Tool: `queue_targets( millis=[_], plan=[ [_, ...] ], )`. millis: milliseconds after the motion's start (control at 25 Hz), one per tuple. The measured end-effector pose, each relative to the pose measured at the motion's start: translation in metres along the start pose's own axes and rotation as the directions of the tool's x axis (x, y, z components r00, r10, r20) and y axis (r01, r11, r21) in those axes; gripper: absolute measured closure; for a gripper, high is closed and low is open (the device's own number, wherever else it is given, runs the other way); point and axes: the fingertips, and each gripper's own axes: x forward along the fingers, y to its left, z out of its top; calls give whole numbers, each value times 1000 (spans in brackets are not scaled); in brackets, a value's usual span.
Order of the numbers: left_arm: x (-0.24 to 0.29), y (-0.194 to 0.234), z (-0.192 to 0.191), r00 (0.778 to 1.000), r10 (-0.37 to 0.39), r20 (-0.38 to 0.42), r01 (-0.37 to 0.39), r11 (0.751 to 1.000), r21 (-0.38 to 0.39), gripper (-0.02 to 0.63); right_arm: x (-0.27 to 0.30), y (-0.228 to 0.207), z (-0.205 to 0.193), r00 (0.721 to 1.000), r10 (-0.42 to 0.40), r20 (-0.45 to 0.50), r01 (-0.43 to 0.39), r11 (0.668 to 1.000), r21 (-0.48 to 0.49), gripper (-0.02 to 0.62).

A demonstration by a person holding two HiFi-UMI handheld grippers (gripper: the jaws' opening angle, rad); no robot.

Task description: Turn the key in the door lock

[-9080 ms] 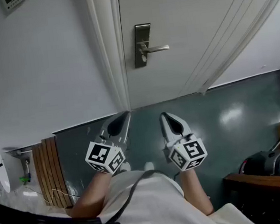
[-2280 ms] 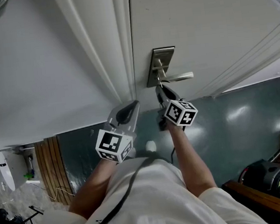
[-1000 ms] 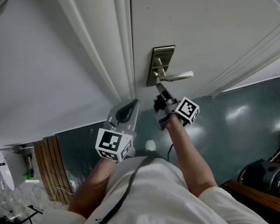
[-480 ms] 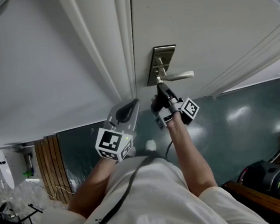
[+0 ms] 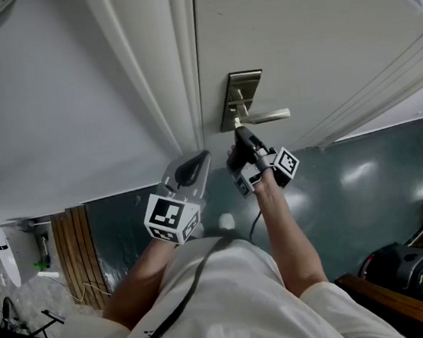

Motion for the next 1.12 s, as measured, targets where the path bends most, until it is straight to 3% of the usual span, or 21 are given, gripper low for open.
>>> queue_targets(
  millis=[240,440,600,840,1120],
  plan=[
    [-2,2,1,1000,5,2,-5,1000,2,600,1,4,-2,998,-59,-11,56,984,-172,569],
    [-2,1,1,1000,1,4,-1,1000,0,600,1,4,-3,998,-53,-20,49,985,-166,568],
    [-3,2,2,1000,-1,10,1,1000,-1,600,2,9,-5,997,-68,-33,58,966,-251,564],
    [-4,3,2,1000,-6,12,6,1000,-3,600,2,12,-10,993,-105,-59,79,938,-337,469],
    [-5,2,4,1000,-22,20,22,1000,-4,600,-14,9,-22,986,-150,-68,108,901,-420,453]
  ],
)
